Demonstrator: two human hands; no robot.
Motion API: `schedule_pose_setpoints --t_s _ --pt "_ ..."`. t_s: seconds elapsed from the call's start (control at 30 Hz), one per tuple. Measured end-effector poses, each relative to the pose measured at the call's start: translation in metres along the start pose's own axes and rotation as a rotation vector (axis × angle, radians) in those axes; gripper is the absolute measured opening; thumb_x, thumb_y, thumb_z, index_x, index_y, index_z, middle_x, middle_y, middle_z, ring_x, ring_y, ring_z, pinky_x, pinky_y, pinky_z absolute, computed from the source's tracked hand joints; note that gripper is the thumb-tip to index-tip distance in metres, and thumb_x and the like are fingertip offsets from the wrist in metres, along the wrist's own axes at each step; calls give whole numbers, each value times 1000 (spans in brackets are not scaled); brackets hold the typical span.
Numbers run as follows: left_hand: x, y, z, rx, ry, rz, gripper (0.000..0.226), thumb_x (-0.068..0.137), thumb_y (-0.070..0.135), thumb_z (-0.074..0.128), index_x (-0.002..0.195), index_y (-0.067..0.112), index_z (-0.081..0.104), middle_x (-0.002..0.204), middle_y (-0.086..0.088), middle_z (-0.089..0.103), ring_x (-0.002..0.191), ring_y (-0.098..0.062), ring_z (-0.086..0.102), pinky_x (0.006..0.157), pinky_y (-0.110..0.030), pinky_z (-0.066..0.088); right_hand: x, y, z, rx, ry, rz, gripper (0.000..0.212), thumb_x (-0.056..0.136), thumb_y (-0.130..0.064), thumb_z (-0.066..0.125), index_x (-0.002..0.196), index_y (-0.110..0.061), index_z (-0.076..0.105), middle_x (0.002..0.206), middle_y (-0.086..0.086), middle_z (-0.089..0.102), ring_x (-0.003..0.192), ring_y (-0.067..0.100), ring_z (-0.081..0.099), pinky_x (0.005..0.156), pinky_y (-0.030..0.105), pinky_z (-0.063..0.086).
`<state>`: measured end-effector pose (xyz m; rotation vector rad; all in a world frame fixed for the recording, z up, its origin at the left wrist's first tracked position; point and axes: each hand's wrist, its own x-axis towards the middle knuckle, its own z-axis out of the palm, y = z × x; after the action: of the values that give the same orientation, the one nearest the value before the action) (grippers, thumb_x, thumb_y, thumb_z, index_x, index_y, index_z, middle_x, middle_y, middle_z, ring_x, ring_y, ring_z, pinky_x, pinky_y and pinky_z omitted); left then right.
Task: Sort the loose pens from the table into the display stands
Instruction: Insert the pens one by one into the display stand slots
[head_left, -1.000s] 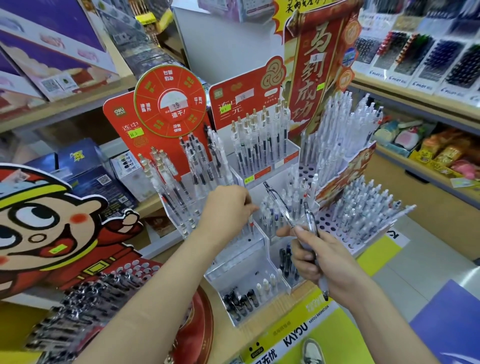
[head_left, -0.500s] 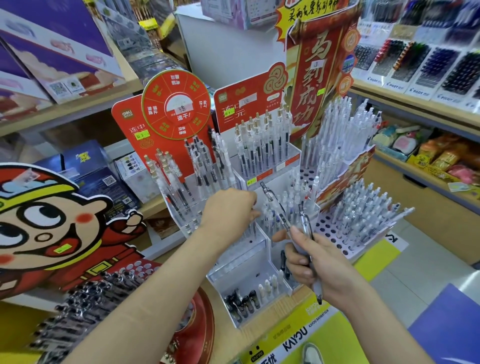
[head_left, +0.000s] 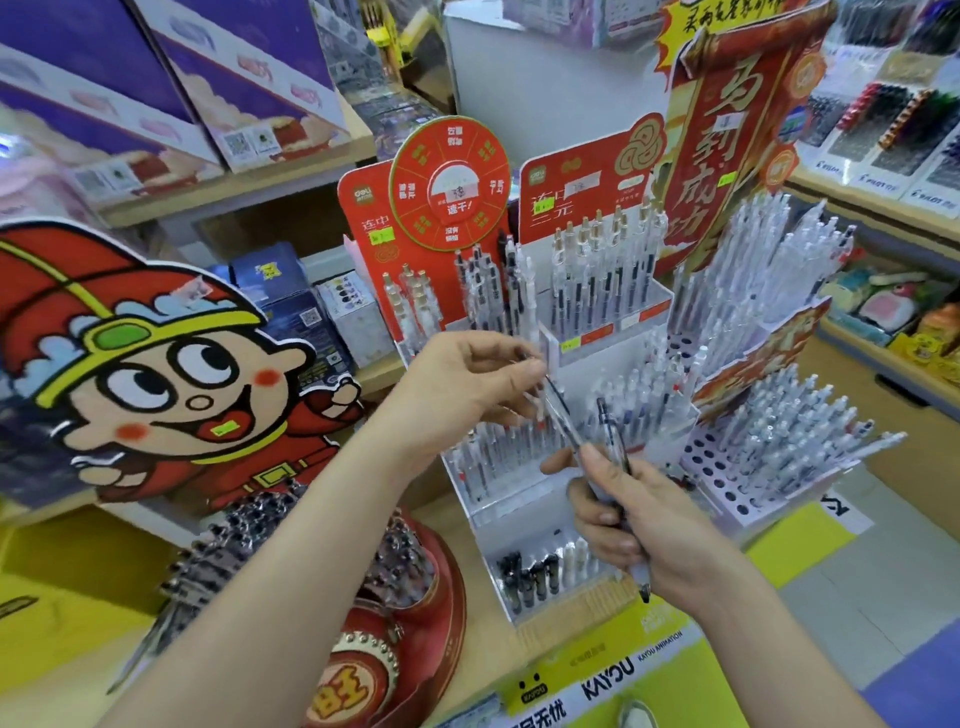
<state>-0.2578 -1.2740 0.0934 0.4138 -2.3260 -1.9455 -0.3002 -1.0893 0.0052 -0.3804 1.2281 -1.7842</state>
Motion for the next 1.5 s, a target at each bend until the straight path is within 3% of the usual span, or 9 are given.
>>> schedule_pose_setpoints --t_s 0.1,0.27,0.47,0.6,0.73,0.87,1.0,1.23,1.5 --pt "-18 -3 -15 -87 162 44 8 91 13 62 92 11 70 68 -1 68 63 -15 65 60 -22 54 2 3 11 25 -21 52 48 91 -47 46 112 -7 63 64 2 34 43 9 20 42 25 11" --pt "-62 -8 -52 -42 424 128 16 94 14 57 89 16 71 71 -1 67 68 -16 64 66 -27 58 5 11 24 89 -32 64 29 96 -39 41 100 -15 56 67 4 41 41 10 22 38 20 18" --pt "-118 -28 -76 351 700 81 7 86 14 70 87 20 74 75 1 73 74 -13 70 70 -24 56 -1 39 40 -246 92 6 35 96 -36 43 84 -17 69 70 1 48 60 15 42 59 30 36" --pt "-132 -42 -84 448 796 105 11 82 14 74 85 25 73 74 9 72 73 -8 69 71 -20 55 -9 51 50 -443 126 1 33 97 -44 42 94 -31 73 86 -22 63 83 -7 56 73 17 38" --pt "-140 -53 -93 514 797 154 6 85 15 72 89 20 73 78 11 71 75 -2 66 71 -14 50 -5 51 56 -509 143 -116 25 93 -42 45 106 -36 66 68 -15 57 65 4 54 66 24 43" --pt "-145 -64 -110 419 787 159 9 90 15 65 97 20 69 84 8 70 82 -9 66 77 -26 54 16 32 67 -509 314 -399 18 94 -13 60 93 -30 65 70 -16 67 68 -1 59 64 19 52" --pt "-143 -72 -134 378 704 179 12 92 15 62 98 25 67 87 11 68 86 -7 64 81 -29 54 48 18 101 -568 366 -558 24 88 -11 70 88 -32 60 79 0 72 77 19 71 77 43 58" --pt "-130 -92 -171 299 535 214 21 89 17 66 89 37 64 85 13 68 85 -4 64 82 -21 53 108 64 137 -808 437 -411 10 92 -27 61 86 -32 55 70 -2 71 72 24 70 74 56 55" --pt "-112 -99 -183 217 419 246 14 89 17 66 90 31 67 82 11 68 82 -7 65 79 -24 54 120 89 136 -1065 533 -330 14 93 -27 63 101 -15 63 90 5 71 92 20 68 77 41 53"
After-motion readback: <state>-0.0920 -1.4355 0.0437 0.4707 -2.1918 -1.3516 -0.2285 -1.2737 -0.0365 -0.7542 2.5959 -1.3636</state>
